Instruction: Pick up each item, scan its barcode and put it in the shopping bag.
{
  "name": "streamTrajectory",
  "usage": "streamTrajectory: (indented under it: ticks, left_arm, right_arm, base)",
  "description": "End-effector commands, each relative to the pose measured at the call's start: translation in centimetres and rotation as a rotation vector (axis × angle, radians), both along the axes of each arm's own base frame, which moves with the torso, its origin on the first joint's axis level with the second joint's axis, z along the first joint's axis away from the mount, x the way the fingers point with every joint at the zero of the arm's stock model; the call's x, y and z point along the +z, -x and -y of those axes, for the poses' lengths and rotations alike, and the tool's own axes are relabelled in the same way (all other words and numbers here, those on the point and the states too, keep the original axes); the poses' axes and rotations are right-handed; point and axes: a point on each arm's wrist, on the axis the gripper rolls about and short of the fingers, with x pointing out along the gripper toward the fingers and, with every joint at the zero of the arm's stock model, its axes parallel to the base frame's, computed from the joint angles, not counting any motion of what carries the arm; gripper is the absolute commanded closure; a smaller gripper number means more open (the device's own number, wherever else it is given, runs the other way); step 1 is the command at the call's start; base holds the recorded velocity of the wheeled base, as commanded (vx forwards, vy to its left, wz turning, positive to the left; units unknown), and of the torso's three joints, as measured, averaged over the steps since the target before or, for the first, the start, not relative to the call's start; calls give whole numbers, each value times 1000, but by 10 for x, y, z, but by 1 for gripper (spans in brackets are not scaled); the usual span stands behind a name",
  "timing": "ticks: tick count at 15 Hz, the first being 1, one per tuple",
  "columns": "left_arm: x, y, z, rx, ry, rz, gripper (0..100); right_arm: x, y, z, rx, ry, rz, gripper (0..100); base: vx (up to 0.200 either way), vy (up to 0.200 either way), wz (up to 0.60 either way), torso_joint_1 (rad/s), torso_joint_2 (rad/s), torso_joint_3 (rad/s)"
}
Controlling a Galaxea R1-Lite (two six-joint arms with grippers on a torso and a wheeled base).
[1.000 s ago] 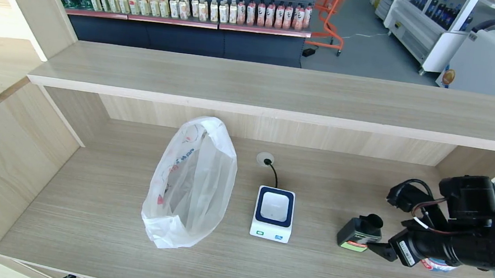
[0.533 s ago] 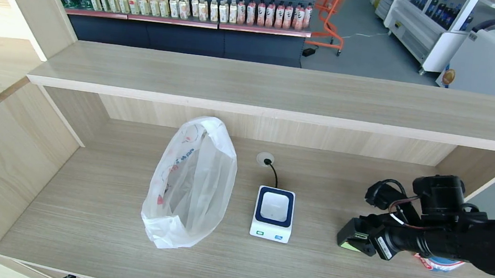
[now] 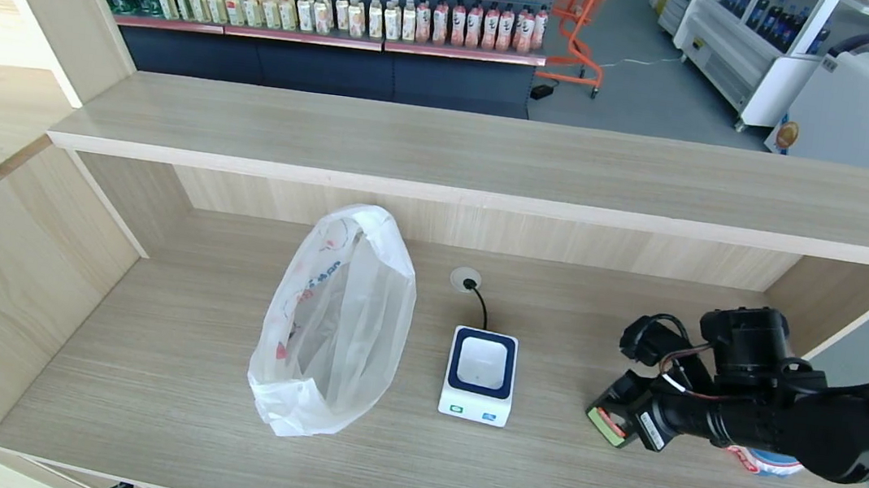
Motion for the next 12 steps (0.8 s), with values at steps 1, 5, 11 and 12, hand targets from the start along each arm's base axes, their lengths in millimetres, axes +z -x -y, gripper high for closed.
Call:
streamTrajectory:
  ticks: [1,5,11,12]
  left_arm:
    - [0,0,0,0,0,-1,0]
    - [0,0,0,0,0,-1,0]
    - [0,0,0,0,0,-1,0]
    - [0,0,0,0,0,-1,0]
  right_arm:
    - [-1,3,0,2,2,-12,100]
    - [20,20,10,-28,-13,40,100]
    - [105,97,49,-109,6,431,100]
    - [108,108,50,-77,64,480,100]
  base:
    - [0,0,0,0,0,0]
    - [0,0,0,0,0,0]
    - [0,0,0,0,0,0]
    - [0,0,0,0,0,0]
